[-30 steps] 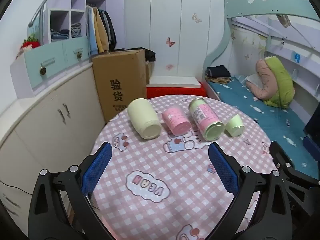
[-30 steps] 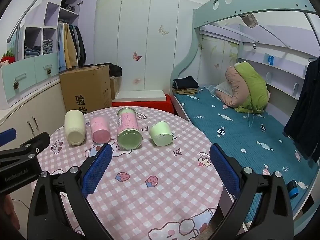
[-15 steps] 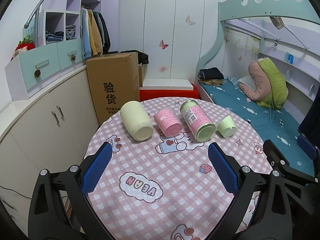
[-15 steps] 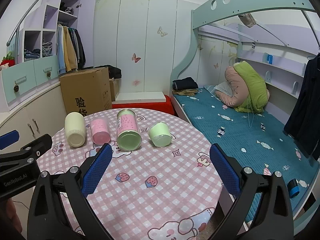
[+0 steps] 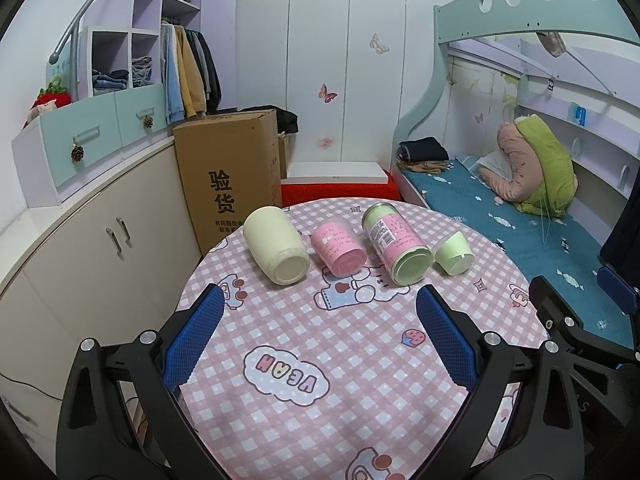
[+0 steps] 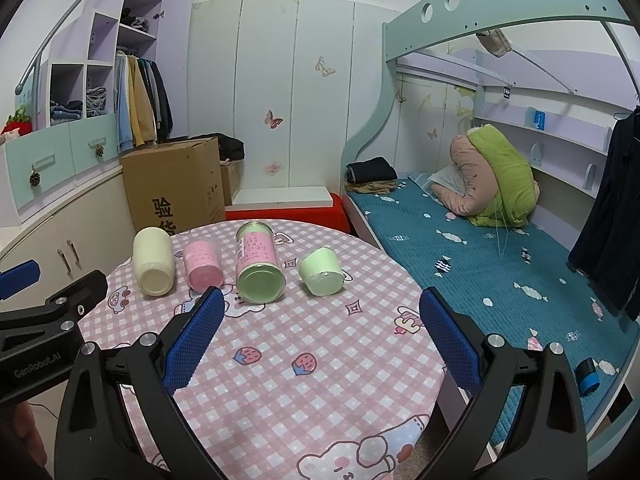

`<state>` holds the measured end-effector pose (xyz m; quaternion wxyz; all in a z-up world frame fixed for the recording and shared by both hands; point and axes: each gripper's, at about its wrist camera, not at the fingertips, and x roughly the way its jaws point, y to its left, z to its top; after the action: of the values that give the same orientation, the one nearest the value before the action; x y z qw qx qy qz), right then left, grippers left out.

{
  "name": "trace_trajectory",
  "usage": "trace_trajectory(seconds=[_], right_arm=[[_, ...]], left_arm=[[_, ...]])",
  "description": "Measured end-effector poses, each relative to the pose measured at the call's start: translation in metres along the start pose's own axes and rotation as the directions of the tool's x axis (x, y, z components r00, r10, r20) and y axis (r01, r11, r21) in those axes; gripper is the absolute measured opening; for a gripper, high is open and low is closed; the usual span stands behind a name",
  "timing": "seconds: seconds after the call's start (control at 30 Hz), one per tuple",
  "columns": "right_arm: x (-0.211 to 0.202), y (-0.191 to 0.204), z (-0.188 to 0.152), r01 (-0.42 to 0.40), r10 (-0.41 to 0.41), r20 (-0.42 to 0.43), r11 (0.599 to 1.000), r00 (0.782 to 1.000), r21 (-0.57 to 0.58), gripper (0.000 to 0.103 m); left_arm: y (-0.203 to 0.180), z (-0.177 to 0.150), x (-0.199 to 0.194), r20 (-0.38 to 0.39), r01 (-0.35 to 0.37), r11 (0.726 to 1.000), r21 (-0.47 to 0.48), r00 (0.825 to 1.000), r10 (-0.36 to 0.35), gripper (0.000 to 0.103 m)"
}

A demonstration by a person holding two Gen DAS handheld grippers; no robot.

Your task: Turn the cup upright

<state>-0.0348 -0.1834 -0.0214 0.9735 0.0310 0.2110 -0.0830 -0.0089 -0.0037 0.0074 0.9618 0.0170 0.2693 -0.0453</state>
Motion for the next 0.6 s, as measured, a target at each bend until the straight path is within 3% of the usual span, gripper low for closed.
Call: trace_trajectory(seconds=[0.6], right_arm=[[-0.0041, 0.0032, 0.0022, -0.005, 0.005, 0.001, 1.000, 1.000, -0.001, 0.094]], left_arm=[[0.0030, 0.0016, -0.0024, 0.003, 0.009, 1.000, -0.007, 1.000, -0.009, 0.097]])
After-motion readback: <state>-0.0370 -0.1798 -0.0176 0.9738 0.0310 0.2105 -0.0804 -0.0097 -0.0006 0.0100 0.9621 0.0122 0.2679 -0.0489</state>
